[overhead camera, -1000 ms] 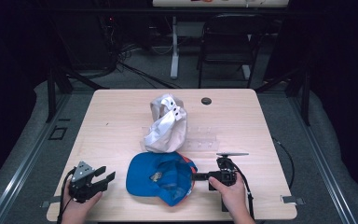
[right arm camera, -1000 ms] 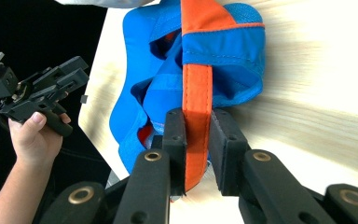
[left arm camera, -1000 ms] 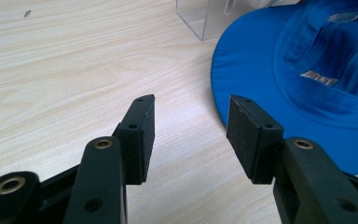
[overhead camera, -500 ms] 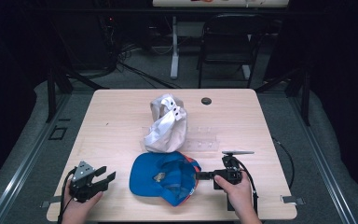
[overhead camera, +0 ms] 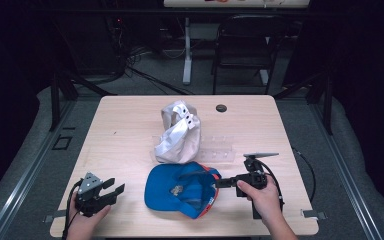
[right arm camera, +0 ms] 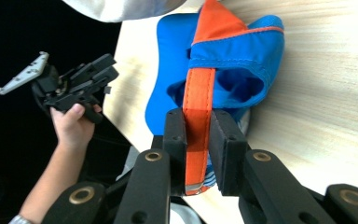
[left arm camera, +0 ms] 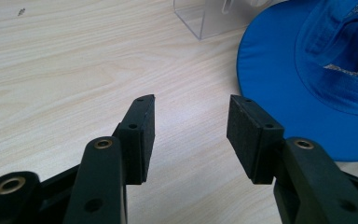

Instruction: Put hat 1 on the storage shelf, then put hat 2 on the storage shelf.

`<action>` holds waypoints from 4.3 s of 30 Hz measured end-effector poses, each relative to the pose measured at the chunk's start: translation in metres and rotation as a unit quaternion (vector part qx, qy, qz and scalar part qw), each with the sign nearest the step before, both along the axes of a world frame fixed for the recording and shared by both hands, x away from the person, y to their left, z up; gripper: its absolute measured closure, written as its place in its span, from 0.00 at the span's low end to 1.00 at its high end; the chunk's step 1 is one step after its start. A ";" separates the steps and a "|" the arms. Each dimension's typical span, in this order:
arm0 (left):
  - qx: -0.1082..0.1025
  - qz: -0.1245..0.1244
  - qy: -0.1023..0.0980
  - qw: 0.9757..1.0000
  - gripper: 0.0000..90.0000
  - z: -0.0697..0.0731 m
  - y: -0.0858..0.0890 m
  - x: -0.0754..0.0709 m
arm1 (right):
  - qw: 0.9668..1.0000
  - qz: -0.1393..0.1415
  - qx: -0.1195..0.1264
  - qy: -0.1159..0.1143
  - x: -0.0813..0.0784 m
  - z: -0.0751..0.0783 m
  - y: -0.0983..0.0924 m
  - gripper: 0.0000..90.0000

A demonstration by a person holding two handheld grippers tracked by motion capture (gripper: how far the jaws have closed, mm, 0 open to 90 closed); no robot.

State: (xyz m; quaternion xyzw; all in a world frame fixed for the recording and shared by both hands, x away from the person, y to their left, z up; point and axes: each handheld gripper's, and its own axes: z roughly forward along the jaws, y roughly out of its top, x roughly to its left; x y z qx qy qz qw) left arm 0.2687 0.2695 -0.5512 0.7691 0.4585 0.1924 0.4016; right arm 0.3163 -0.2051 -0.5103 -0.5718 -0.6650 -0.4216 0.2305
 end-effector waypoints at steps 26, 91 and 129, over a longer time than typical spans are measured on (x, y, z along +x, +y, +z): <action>0.000 -0.004 0.000 1.000 0.58 0.000 -0.003 0.000 | 0.999 0.006 0.038 0.011 0.005 0.048 -0.015 0.86; -0.002 -0.006 0.000 1.000 0.58 0.000 -0.003 0.000 | 0.991 -0.054 0.124 -0.011 0.037 0.173 -0.052 0.87; 0.000 -0.010 0.005 1.000 0.58 0.000 -0.002 0.002 | 0.986 -0.116 0.112 -0.040 0.084 0.216 -0.057 0.87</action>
